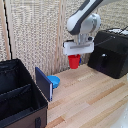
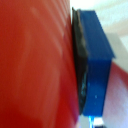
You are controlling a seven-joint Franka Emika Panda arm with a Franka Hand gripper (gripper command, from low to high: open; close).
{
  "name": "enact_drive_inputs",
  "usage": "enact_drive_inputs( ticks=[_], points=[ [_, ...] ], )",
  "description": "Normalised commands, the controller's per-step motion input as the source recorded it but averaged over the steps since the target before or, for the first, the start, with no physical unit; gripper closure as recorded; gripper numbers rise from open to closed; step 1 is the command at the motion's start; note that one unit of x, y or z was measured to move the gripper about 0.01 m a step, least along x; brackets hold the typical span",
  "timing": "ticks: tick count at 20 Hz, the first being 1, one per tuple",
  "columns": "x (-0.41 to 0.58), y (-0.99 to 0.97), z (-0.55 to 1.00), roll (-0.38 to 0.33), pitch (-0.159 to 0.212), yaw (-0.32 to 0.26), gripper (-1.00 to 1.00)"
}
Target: Please find the red cup among the items before you. Carefully move your gripper towards it and gently hold it. Locate the front section of the organizer in front of you. Transfer the red cup above the front section and let go, placing it within that section.
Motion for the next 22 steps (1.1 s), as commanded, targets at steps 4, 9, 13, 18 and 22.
enact_drive_inputs(
  ticks=[4,9,13,18,22],
  points=[
    [0.000,0.81,0.68,0.060,0.042,0.004,1.00],
    [0.000,0.84,0.65,0.065,0.025,0.000,1.00],
    [0.000,0.89,0.58,0.029,0.011,0.000,1.00],
    [-0.016,0.92,0.45,0.009,0.005,0.000,1.00],
    [-0.011,0.95,0.30,0.001,0.021,0.000,1.00]
  ],
)
